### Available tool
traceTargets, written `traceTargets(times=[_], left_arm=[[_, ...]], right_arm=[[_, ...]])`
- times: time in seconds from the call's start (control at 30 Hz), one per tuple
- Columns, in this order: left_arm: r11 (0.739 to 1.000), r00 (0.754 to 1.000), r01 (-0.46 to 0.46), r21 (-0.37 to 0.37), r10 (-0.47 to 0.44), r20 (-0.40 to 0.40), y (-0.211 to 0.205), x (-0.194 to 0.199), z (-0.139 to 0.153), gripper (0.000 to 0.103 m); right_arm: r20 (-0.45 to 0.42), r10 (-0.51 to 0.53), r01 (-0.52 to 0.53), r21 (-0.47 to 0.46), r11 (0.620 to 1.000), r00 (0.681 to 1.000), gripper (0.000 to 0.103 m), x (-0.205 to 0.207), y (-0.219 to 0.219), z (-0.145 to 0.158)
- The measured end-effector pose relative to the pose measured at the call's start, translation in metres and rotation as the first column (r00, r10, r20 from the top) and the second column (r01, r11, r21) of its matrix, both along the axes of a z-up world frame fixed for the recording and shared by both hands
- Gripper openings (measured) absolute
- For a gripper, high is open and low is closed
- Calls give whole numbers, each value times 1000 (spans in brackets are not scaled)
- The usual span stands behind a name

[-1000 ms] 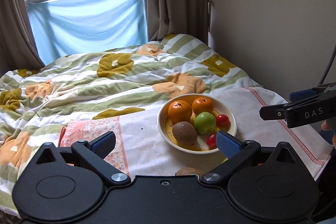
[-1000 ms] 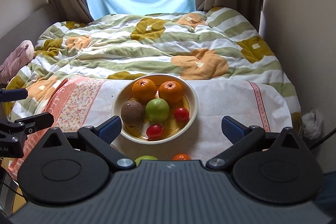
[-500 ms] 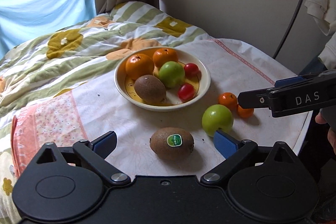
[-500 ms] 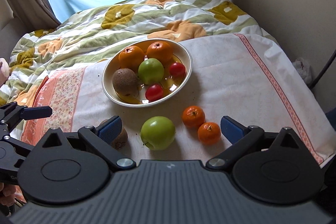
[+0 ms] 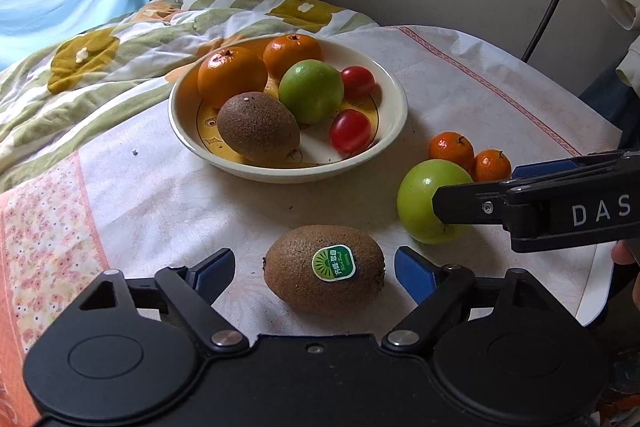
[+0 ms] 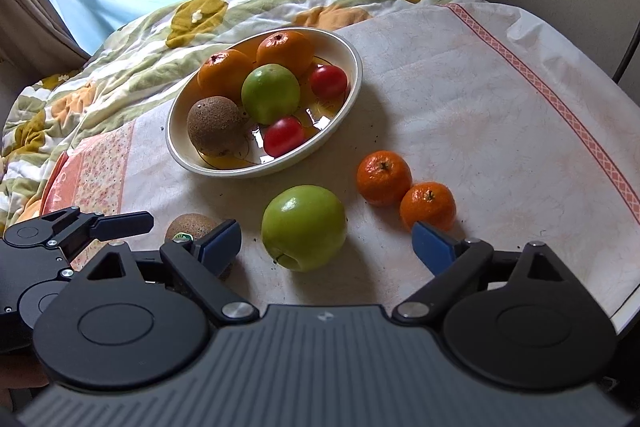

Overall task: Organize fruits
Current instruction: 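Close the left tool on the stickered kiwi while the right grasps the green apple, then lower the kiwi and green apple into the bowl and open both tools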

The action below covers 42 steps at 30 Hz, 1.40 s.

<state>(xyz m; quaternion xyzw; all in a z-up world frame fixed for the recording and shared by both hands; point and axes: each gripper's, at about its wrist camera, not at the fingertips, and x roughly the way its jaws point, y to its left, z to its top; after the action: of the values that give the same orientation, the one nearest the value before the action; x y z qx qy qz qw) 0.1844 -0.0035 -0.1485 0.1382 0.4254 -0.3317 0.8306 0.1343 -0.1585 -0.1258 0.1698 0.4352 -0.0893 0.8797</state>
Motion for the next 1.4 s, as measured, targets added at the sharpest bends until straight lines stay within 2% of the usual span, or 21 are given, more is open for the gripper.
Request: traceTargets(times=[0.03,0.17,0.33,0.4,0.5,0.63,0.9,1.23,1.33,1.4], left_arm=[[1000,1000,1,0,-1,-10,-1,1,-2,88],[1000,999,3,4,-3,-50,-3,1,-8,74],[1000,998,-9,-6,8,-56,-1,1,-9,73],[1000,998,-13,-7,13,-57,-1,0,-9,73],[1000,998,-26,-4,26,-58,1,-1,-8,73],[999,997,-52,-3,51,-62,6,-5,-8,73],[993,992,-114,-7,114,-58,21,-11,-5,72],[986,985,-165,-28,164,-47,35,-14,5,72],[984,984,-173,-32,171,-45,38,-16,7,72],[984,984,-177,-35,176,-43,38,-17,9,72]], right_arm=[[-3,4,-4,0,1000,1000,103,1,1,-2],[-14,14,-13,12,1000,1000,98,5,2,-6],[-14,22,-21,19,1000,1000,96,9,1,-7],[-19,28,-27,23,999,999,90,10,1,-8],[-24,33,-33,23,999,999,89,11,2,-8],[-29,44,-43,24,999,999,89,13,3,-10],[-33,49,-48,26,998,998,80,21,5,-16],[-38,33,-32,27,999,999,78,25,7,-23],[-43,40,-38,42,998,998,70,27,7,-25],[-42,43,-42,32,999,998,70,27,8,-24]])
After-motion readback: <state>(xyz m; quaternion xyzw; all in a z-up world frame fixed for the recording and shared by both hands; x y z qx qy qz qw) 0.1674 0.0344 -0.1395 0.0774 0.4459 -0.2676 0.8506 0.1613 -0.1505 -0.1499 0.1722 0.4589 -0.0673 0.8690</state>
